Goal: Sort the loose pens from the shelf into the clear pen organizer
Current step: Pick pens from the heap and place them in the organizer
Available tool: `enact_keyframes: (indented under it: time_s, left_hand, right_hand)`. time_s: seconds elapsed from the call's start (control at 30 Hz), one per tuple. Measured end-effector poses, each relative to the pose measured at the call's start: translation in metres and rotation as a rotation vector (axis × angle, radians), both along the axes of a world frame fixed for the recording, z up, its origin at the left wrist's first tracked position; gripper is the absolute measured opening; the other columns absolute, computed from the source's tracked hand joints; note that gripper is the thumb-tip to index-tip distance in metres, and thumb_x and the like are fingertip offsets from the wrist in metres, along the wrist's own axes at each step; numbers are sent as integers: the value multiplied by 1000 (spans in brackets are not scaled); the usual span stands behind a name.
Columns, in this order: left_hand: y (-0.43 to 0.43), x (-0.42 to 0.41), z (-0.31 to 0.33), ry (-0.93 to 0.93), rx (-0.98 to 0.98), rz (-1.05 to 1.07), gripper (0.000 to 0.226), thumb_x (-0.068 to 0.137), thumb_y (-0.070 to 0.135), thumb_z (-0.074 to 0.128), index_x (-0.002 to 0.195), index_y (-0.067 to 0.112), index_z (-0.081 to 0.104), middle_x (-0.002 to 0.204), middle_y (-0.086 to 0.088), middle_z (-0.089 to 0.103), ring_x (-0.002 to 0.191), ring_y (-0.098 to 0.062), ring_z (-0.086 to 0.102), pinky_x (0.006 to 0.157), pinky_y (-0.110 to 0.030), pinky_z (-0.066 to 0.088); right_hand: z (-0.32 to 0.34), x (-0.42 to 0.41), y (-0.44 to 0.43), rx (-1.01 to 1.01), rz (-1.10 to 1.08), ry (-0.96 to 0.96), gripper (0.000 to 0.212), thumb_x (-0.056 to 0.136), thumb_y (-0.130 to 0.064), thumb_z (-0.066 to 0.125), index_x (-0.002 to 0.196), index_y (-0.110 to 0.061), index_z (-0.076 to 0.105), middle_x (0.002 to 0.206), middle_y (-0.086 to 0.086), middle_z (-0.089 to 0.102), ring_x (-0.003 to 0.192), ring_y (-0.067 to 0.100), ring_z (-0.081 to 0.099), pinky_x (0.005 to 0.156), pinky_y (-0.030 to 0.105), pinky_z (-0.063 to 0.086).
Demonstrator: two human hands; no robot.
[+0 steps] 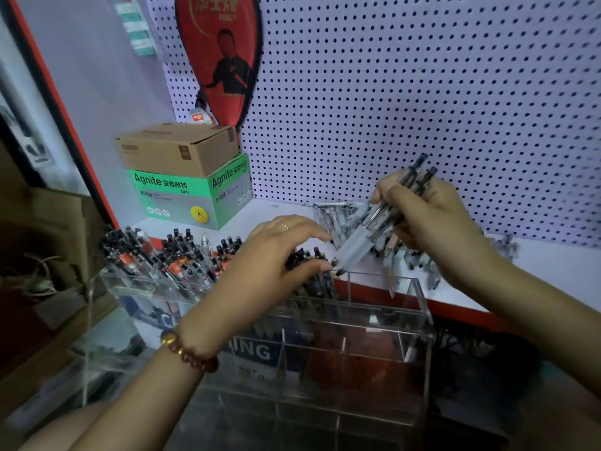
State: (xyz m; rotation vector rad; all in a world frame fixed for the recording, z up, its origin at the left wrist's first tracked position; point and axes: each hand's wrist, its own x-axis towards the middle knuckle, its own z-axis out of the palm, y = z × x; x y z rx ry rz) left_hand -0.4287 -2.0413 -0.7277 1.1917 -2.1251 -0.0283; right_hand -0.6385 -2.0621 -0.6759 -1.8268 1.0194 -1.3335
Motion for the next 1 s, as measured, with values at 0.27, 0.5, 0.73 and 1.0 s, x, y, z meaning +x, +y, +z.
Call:
enact_keyframes:
  time_s: [0.27, 0.5, 0.73, 1.0]
  left_hand:
    - [-6, 0, -10, -323, -52, 83, 48, 92, 51, 31, 123, 26, 58, 111, 5, 67, 105, -18, 58, 84, -33, 41]
    - [-12, -2, -13, -316, -70, 92, 36, 93, 44, 43, 116, 24, 61, 101, 4, 68, 96, -21, 59, 77, -34, 42]
    - [-15, -2, -15, -316, -91, 94, 38, 95, 47, 35, 113, 25, 61, 95, 4, 68, 91, -23, 59, 72, -34, 43]
    - [-14, -4, -14, -285, -101, 90, 39, 96, 42, 31, 111, 23, 62, 87, 2, 66, 85, -24, 57, 69, -32, 39]
  right_hand:
    - [-8, -1, -6, 207, 48, 45, 30, 99, -29, 48, 83, -9, 63, 40, -11, 27, 35, 7, 21, 38, 15, 20]
    - [-17, 10, -9, 45, -11, 165, 38, 101, -29, 42, 73, -11, 62, 36, -7, 32, 32, 9, 30, 37, 18, 29]
    - [-22, 20, -9, -76, -4, 271, 36, 100, -29, 45, 72, -12, 60, 38, -7, 36, 37, 12, 35, 46, 24, 32]
    - [-18, 30, -15, -220, -113, 491, 44, 97, -28, 49, 60, -5, 44, 49, 4, 33, 44, 13, 26, 45, 27, 21]
